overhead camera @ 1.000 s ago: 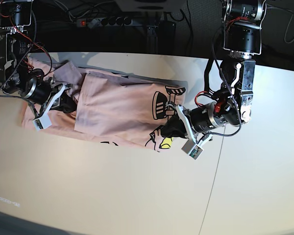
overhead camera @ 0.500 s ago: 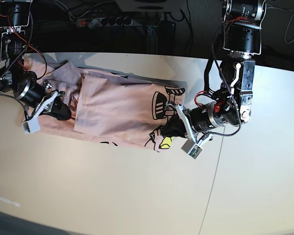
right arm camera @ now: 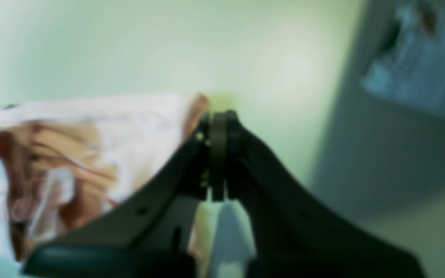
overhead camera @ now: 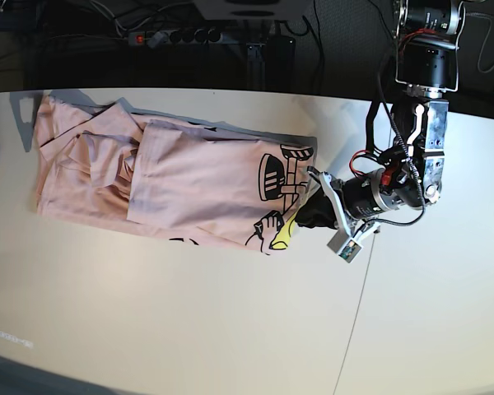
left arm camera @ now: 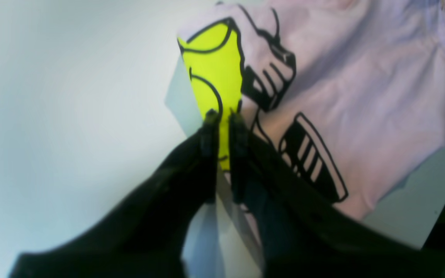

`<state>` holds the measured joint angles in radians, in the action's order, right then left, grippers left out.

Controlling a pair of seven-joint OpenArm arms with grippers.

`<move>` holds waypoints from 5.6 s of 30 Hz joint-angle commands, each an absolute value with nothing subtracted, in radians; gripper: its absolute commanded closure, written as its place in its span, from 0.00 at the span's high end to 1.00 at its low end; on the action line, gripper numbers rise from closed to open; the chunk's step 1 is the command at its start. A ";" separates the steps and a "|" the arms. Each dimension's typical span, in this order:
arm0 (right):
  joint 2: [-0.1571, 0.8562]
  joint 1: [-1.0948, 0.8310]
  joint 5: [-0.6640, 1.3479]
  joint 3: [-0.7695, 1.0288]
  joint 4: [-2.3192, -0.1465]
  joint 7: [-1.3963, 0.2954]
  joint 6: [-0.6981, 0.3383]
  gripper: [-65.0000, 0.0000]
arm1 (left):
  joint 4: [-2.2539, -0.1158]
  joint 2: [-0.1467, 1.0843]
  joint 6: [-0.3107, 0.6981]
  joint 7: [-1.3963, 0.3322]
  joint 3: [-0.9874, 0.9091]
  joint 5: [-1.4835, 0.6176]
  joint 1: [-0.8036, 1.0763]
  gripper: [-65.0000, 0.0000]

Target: Fold the T-shirt properly

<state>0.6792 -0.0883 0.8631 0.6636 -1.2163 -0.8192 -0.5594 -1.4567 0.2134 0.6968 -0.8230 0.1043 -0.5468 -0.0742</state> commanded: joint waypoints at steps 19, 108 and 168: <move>0.702 -0.078 1.060 0.349 -0.946 -0.867 -0.607 0.47 | -1.470 0.228 0.698 -0.807 0.102 -0.564 -0.061 0.19; 0.661 -0.035 1.063 0.317 -1.591 -0.854 -0.606 0.00 | -1.185 0.176 0.698 -0.785 -0.076 -0.605 -0.091 0.19; 0.109 0.208 0.465 -0.380 -1.528 -0.701 -0.598 0.31 | -1.118 0.139 0.698 -0.858 0.066 -0.771 -0.111 0.19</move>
